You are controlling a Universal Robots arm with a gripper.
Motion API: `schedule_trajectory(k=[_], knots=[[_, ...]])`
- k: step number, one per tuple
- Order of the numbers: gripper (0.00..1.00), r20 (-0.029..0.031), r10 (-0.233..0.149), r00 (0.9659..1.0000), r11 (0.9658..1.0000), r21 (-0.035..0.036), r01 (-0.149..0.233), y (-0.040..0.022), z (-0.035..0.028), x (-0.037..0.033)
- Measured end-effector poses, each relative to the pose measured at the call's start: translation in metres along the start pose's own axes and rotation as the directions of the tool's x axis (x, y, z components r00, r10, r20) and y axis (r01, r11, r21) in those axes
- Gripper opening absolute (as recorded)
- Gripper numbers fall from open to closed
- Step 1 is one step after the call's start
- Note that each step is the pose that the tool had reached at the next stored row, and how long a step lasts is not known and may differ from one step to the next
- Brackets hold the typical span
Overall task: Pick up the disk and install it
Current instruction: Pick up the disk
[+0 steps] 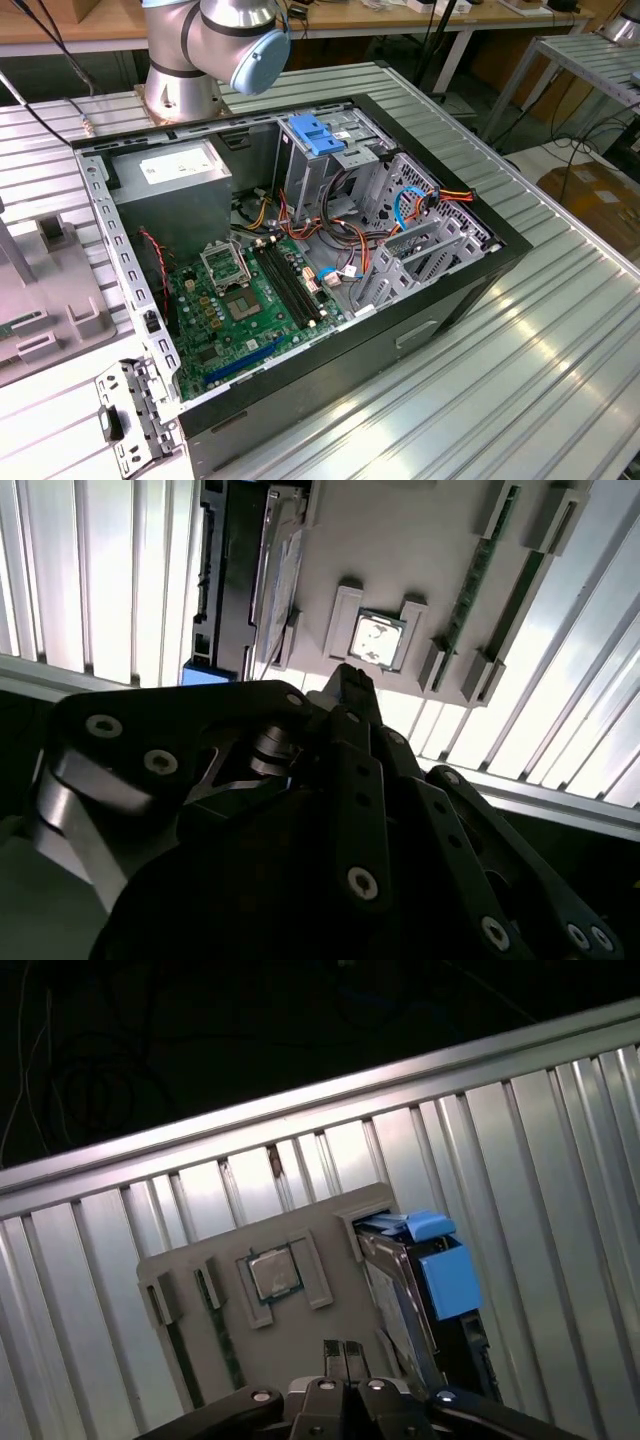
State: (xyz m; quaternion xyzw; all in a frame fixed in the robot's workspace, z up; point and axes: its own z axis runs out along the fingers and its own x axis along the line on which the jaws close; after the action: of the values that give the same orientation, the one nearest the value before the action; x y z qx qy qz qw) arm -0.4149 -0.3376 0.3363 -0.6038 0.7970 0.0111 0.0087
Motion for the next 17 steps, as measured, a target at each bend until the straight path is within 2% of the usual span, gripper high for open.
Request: schedule_trajectory(k=[9,17], knots=[[0.11,-0.0004,-0.070,0.9975,0.9975,-0.0019,0.070,0.0000,0.0000,0.0000],[0.11,-0.0007,-0.127,0.9919,0.9919,-0.0035,0.127,0.0000,0.0000,0.0000]])
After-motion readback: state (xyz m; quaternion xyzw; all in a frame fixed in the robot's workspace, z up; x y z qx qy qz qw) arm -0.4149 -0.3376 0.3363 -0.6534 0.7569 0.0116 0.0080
